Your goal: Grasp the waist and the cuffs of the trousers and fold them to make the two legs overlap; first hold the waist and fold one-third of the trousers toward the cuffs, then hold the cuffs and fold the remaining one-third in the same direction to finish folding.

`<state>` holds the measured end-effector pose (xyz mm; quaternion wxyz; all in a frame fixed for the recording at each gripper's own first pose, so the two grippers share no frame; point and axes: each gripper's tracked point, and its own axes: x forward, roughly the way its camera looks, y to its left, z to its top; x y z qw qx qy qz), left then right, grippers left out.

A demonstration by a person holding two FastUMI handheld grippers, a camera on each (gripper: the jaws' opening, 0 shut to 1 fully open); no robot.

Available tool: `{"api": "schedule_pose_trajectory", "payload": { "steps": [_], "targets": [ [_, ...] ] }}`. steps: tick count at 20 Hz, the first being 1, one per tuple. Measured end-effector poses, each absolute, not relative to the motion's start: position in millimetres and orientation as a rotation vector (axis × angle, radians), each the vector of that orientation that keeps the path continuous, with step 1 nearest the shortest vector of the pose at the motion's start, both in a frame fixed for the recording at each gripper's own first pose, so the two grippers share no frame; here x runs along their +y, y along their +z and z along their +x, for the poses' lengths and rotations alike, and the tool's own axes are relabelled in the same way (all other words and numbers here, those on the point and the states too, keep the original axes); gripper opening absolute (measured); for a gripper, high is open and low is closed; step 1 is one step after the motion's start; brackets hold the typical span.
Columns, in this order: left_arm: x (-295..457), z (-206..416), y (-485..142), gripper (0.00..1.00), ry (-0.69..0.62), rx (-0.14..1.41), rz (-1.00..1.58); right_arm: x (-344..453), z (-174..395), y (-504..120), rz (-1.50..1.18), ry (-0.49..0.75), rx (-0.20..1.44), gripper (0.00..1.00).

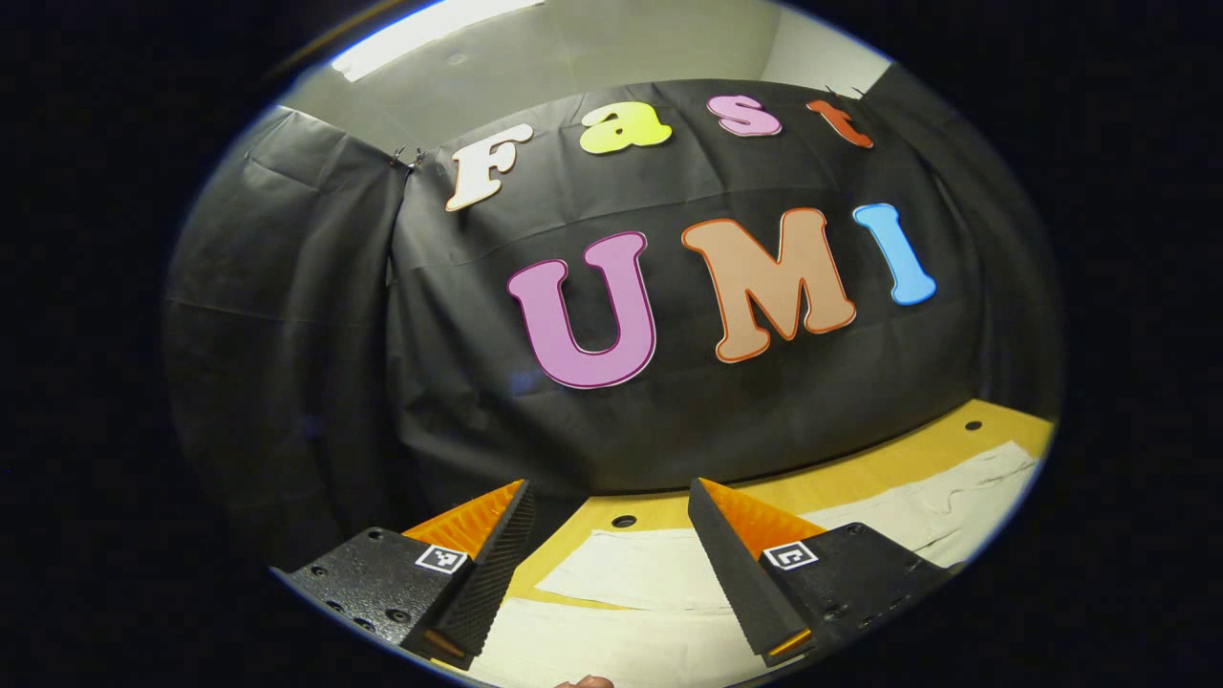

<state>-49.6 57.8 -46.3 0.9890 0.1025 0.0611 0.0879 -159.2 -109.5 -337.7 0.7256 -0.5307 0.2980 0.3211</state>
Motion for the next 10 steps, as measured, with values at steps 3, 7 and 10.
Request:
{"api": "schedule_pose_trajectory", "payload": {
  "steps": [3, 7, 10],
  "targets": [
    [74, -55, -53, 0.96, 0.160, 0.121, 0.287, -111, -155, -339, -1.085, 0.665, 0.719, 0.06],
    [104, -65, -90, 0.96, 0.120, 0.215, 0.390, -109, -156, -340, -1.148, 0.665, 0.683, 0.06],
    [122, -87, -132, 0.96, 0.049, 0.326, 0.465, -110, -156, -339, -1.137, 0.639, 0.692, 0.06]
  ]
}}
